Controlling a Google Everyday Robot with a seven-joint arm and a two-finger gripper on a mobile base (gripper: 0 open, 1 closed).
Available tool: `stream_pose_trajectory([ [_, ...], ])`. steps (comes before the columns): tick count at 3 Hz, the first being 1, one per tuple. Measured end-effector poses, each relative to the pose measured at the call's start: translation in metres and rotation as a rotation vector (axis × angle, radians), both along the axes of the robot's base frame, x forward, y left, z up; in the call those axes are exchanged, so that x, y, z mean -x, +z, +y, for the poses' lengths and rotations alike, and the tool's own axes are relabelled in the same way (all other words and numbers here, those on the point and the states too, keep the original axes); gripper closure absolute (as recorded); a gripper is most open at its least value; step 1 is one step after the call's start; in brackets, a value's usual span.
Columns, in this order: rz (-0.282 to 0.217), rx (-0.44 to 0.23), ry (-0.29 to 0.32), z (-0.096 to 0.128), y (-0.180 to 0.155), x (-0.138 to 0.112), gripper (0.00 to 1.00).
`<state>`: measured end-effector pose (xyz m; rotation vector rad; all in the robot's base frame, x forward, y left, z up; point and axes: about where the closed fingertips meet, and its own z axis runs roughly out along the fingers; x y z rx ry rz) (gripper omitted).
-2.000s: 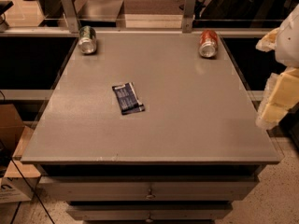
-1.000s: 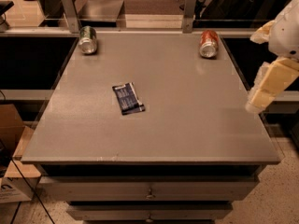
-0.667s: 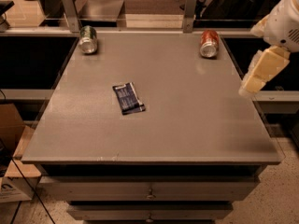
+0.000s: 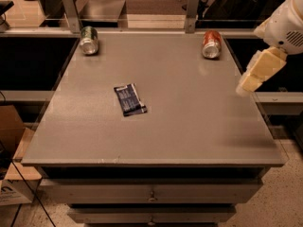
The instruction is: Move coke can near green can
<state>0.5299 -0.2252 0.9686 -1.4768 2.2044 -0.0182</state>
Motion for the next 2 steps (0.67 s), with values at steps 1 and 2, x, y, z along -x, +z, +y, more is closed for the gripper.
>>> stream_pose_trajectory([
  [1, -0.093, -0.118, -0.051, -0.002, 0.002, -0.047, 0.00],
  [2, -0.193, -0.242, -0.112, -0.007, 0.011, -0.104, 0.00],
])
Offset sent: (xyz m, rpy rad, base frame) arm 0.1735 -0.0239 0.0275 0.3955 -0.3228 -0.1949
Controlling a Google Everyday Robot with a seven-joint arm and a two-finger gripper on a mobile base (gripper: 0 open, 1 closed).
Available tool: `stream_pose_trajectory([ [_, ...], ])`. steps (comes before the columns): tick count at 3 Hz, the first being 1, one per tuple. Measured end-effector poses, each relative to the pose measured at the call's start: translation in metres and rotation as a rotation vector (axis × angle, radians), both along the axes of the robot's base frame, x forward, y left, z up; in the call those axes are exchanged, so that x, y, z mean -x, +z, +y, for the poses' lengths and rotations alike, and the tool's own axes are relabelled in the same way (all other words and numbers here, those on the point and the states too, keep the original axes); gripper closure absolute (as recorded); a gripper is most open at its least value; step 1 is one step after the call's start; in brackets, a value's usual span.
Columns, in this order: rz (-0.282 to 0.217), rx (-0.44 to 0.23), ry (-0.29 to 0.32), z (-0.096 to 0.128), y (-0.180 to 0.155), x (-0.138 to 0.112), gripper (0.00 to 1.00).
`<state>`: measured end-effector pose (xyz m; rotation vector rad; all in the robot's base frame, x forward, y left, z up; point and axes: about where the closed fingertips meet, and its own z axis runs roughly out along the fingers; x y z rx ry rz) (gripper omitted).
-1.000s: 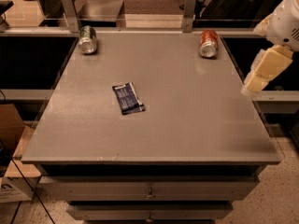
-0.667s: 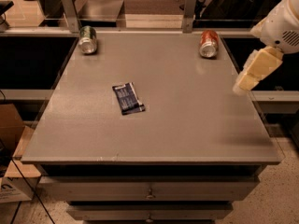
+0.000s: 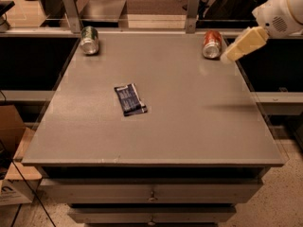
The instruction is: Move coke can near green can
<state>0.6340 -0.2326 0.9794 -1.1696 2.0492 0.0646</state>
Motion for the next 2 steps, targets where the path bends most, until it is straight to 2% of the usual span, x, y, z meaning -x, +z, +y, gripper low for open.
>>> stream_pose_trajectory([
  [1, -0.034, -0.087, -0.060, -0.0058, -0.0050, -0.0486, 0.00],
  [2, -0.037, -0.098, -0.067, -0.0081, -0.0072, -0.0565, 0.00],
])
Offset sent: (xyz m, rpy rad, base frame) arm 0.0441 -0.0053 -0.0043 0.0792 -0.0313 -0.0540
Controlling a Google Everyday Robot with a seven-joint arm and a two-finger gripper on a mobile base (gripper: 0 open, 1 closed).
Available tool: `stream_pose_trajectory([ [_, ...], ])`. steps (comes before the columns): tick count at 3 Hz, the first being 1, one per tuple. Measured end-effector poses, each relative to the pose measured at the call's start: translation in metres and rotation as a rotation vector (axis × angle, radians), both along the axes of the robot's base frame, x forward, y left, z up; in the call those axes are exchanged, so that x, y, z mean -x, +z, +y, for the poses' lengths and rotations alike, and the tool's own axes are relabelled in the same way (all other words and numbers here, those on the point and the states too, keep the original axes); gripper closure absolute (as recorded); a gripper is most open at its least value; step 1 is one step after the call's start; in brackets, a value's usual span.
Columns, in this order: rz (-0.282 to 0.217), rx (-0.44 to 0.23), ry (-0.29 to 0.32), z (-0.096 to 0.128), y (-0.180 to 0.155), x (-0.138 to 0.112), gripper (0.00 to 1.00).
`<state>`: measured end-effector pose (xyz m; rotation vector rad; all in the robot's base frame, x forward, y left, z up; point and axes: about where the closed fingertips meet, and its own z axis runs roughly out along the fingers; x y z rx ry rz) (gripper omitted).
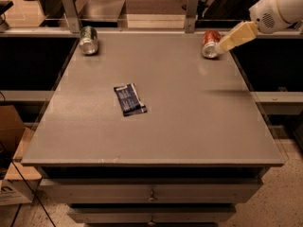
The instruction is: Move coke can near green can
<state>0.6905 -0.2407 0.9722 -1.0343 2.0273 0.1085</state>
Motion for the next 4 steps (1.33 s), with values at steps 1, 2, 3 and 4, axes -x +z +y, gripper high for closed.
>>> stream_pose_trajectory([
  [1, 0.018, -0.028, -0.024, 0.002, -0.006, -0.001, 0.00],
  [2, 0.039, -0.140, -0.061, 0.020, -0.027, -0.015, 0.00],
  [3, 0.030, -0.258, -0.103, 0.042, -0.042, -0.042, 0.00],
  [4, 0.041, -0.314, -0.146, 0.057, -0.060, -0.068, 0.00],
])
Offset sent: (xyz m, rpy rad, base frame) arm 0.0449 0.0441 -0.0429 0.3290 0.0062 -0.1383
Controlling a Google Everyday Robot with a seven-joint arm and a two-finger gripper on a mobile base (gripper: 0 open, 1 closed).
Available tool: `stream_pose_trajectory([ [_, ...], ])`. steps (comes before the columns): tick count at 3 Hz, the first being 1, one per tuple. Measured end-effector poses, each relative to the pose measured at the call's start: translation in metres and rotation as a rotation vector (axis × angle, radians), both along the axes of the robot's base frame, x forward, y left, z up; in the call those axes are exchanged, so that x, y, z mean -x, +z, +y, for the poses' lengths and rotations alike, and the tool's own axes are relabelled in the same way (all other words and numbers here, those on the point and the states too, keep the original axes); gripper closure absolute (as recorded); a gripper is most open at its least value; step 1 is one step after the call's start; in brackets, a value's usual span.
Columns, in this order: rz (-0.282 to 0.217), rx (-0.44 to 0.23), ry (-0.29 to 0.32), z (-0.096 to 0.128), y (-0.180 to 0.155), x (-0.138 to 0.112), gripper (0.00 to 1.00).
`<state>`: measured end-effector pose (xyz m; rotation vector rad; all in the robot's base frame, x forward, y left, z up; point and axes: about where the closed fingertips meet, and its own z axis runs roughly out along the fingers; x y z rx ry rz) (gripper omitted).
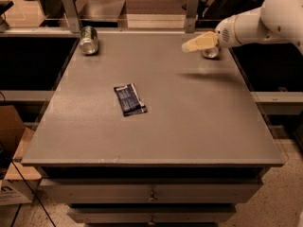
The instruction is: Move coke can near green can
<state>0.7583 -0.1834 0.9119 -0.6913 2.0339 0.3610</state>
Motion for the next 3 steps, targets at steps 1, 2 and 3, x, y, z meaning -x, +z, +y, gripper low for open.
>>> stream_pose_trajectory([
  [1, 0.028, -0.023, -0.063, 0.004, -0.021, -0.024, 0.00],
  [2, 0.062, -0.023, -0.130, 0.000, -0.041, -0.042, 0.00],
  [3, 0.091, -0.004, -0.189, -0.010, -0.055, -0.057, 0.06],
])
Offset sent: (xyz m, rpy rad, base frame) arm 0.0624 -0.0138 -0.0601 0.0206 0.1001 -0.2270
